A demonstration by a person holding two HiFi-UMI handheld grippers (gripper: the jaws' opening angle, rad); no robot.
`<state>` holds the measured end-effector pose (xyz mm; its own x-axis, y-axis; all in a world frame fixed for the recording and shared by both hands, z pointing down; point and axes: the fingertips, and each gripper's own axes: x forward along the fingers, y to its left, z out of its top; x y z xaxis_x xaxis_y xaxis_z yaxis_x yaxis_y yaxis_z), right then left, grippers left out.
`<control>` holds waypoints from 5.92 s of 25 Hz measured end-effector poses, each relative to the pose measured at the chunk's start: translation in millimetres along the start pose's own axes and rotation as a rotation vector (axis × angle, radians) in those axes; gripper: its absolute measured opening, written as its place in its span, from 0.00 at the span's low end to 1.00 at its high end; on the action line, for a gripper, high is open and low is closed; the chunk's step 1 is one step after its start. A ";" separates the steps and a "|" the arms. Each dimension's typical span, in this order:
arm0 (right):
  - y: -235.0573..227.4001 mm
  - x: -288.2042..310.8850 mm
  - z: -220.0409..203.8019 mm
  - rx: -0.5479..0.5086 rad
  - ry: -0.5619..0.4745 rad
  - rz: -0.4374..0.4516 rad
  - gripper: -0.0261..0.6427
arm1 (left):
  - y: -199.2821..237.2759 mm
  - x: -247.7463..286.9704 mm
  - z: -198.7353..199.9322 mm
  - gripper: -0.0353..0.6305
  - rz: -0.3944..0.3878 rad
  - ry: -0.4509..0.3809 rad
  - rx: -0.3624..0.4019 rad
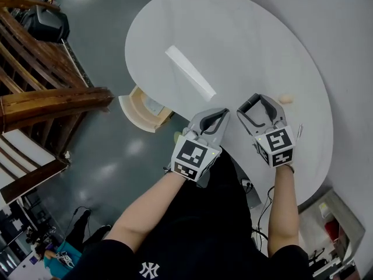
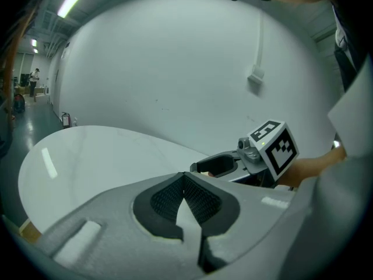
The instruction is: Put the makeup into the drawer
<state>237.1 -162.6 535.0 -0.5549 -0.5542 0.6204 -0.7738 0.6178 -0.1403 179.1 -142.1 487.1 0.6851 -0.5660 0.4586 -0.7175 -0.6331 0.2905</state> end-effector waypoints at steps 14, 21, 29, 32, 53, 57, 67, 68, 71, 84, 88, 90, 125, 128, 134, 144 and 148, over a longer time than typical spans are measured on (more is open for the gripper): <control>130.1 21.4 74.8 -0.036 -0.139 0.092 0.55 | 61.6 -111.5 5.7 0.06 0.093 -0.108 -0.021; 181.9 50.8 91.9 -0.054 -0.149 0.148 0.55 | 104.6 -156.6 -10.6 0.06 0.160 -0.135 -0.057; 244.9 90.9 95.6 -0.073 -0.141 0.223 0.55 | 152.4 -201.3 -39.4 0.06 0.242 -0.146 -0.096; 265.2 106.0 90.9 -0.068 -0.130 0.250 0.55 | 166.7 -213.1 -51.6 0.06 0.265 -0.145 -0.110; 310.8 241.2 9.9 0.057 -0.060 0.285 0.55 | 268.8 -225.1 -139.3 0.06 0.360 -0.155 -0.155; 305.0 265.4 -6.1 0.052 -0.039 0.261 0.55 | 279.6 -216.5 -148.2 0.06 0.359 -0.161 -0.154; 289.5 311.8 -33.5 0.027 0.041 0.187 0.55 | 296.9 -204.1 -166.2 0.06 0.362 -0.167 -0.163; 288.5 314.7 -35.0 0.021 0.049 0.181 0.55 | 297.5 -203.4 -166.6 0.06 0.362 -0.169 -0.163; 287.1 321.2 -38.7 0.006 0.070 0.171 0.55 | 299.2 -202.9 -167.2 0.06 0.364 -0.172 -0.163; 285.2 338.1 -45.0 -0.013 0.096 0.143 0.55 | 308.8 -204.9 -171.6 0.06 0.378 -0.175 -0.172; 292.3 330.7 -43.3 -0.011 0.092 0.154 0.55 | 306.1 -208.2 -171.5 0.06 0.381 -0.168 -0.177; 296.0 324.1 -39.4 -0.005 0.087 0.161 0.54 | 303.9 -210.7 -169.1 0.06 0.384 -0.168 -0.180; 300.8 95.4 204.0 0.003 -0.290 0.136 0.06 | 173.3 -287.8 34.3 0.06 0.298 -0.291 -0.097; 306.1 78.4 222.8 -0.013 -0.320 0.143 0.06 | 163.1 -297.9 51.3 0.06 0.301 -0.312 -0.079; 311.8 46.0 260.0 -0.036 -0.389 0.158 0.06 | 153.5 -314.0 88.5 0.06 0.314 -0.363 -0.051; 319.1 9.3 302.6 -0.083 -0.475 0.169 0.06 | 139.8 -329.6 130.4 0.06 0.314 -0.430 -0.013; 319.1 0.3 309.5 -0.092 -0.490 0.167 0.06 | 132.5 -332.3 140.0 0.06 0.308 -0.446 0.002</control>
<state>-104.5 -138.3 251.5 -0.7632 -0.6265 0.1584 -0.6449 0.7541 -0.1241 -126.0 -111.9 255.7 0.4308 -0.8942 0.1215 -0.8934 -0.4036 0.1974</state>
